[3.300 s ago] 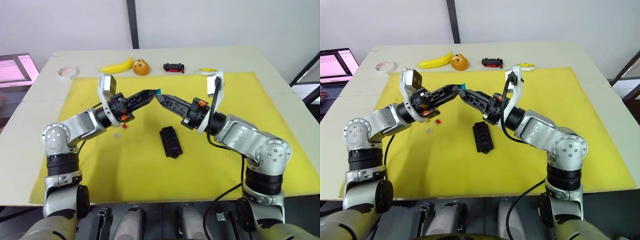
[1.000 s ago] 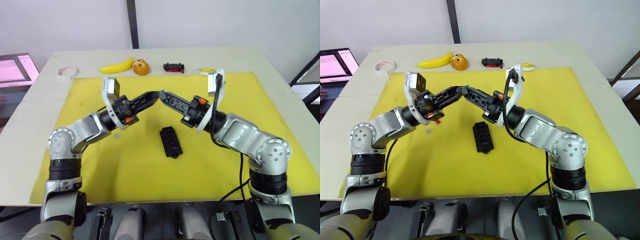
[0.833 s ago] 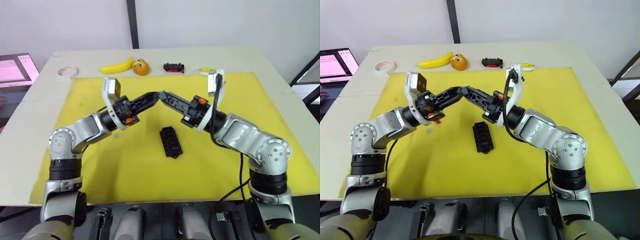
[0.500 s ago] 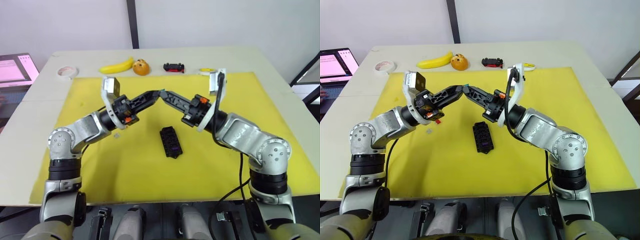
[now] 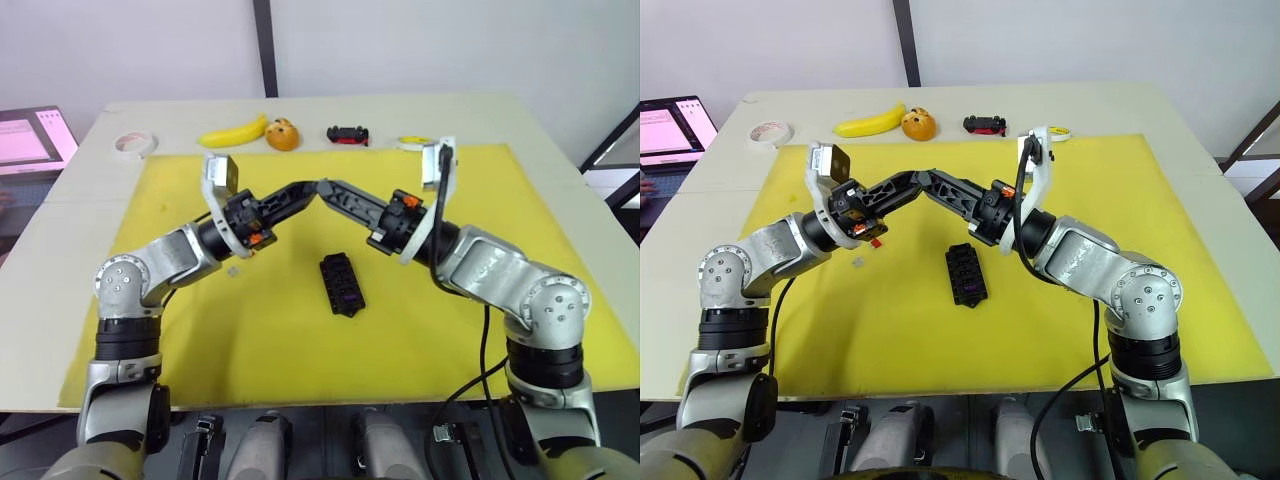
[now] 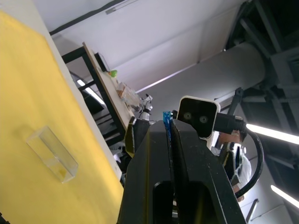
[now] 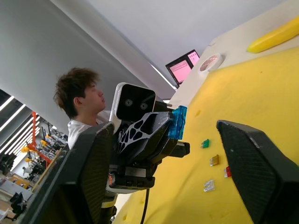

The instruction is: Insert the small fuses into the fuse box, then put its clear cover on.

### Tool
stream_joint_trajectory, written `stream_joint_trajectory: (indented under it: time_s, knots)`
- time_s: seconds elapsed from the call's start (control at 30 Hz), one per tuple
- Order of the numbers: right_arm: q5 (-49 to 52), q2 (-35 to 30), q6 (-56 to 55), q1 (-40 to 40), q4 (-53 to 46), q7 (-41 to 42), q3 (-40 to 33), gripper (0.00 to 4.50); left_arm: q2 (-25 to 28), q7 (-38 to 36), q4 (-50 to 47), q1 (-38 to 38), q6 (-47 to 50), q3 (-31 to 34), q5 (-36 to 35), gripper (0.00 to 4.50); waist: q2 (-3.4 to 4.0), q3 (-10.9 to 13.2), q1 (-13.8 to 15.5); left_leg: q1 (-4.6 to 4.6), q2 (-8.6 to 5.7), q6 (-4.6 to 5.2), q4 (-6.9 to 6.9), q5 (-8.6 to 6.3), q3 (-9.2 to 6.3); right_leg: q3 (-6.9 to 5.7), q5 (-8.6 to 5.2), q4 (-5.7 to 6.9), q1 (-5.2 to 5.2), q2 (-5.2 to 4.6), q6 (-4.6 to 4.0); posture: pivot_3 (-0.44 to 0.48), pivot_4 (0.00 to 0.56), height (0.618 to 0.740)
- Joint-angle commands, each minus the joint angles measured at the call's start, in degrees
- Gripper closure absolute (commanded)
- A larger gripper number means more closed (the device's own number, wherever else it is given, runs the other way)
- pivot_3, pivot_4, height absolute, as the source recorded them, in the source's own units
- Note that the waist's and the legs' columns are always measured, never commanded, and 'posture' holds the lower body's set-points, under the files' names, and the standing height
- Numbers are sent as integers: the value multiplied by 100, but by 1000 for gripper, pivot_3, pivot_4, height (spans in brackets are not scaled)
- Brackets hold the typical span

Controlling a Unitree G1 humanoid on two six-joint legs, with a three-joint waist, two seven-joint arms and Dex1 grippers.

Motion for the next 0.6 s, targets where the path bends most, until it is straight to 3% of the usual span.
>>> stream_joint_trajectory:
  time_s: [0.03, 0.2, 0.3, 0.37, 0.6]
  knots:
    - [68, -87, -45, -30, -182, 46, -30, 979, 36, -10, -112, -57, -49, 48, -118, 4500, 0, 0, 0, 0, 0, 0, 0, 0, 0, 0, 0, 0, 0, 0, 0, 0, 150, 740]
    - [25, -55, -100, -73, -135, 37, -20, 979, 26, -16, -108, -71, -51, 39, -107, 4500, 0, 0, -1, 0, 0, 0, 0, 0, 0, 0, 0, -1, 0, 0, 0, 0, 150, 740]
    - [55, -41, -106, -93, -142, 37, -11, 1740, 19, -9, -112, -67, -54, 32, -101, 4500, 0, 0, 1, 0, 0, 0, 0, 0, 0, 0, 0, -1, 0, 0, 0, 0, 150, 740]
    - [69, -39, -106, -95, -147, 39, -3, 2590, 13, -8, -118, -61, -57, 28, -95, 4500, 0, 0, 1, 0, 0, 0, 0, 0, 0, 0, 0, -1, 0, 0, 0, 0, 150, 740]
    - [73, -23, -138, -90, -155, 10, 9, 2590, 9, -15, -140, -43, -58, 18, -82, 4500, 0, 0, 1, 0, 0, 1, -1, 0, 0, 0, 0, -2, 0, 0, 0, 0, 150, 740]
